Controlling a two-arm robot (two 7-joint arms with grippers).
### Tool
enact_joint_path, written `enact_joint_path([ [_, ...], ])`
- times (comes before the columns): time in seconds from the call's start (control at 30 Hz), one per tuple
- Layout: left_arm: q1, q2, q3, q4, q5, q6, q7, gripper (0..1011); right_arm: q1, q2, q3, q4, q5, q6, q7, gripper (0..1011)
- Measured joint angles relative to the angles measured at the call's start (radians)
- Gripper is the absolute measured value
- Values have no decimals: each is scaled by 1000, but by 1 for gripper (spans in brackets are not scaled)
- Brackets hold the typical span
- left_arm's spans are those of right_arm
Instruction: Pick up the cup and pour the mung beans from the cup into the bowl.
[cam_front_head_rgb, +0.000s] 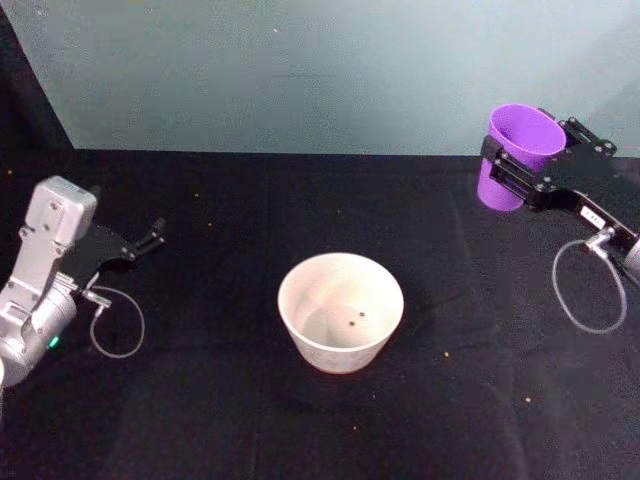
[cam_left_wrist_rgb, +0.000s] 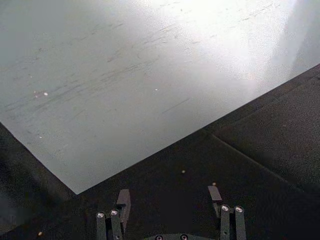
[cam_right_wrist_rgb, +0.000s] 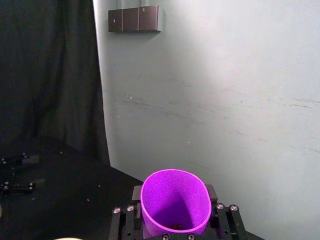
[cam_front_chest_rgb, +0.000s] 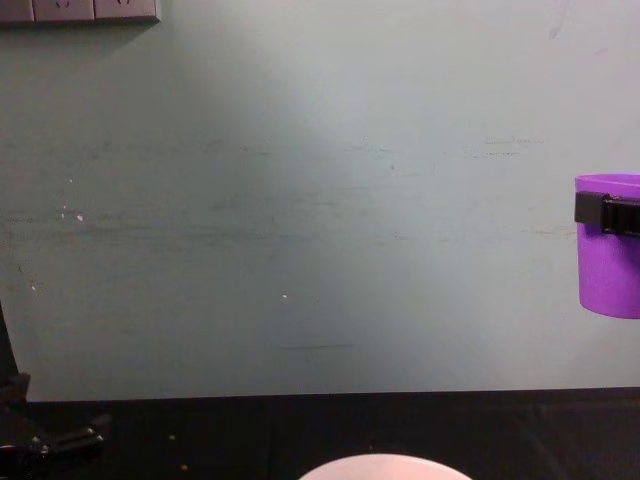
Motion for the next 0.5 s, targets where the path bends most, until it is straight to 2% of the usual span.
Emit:
enact_joint_path([
  [0.5,0,0,0,0,0,0,0,1011,0,0,0,0,0,0,0,737],
])
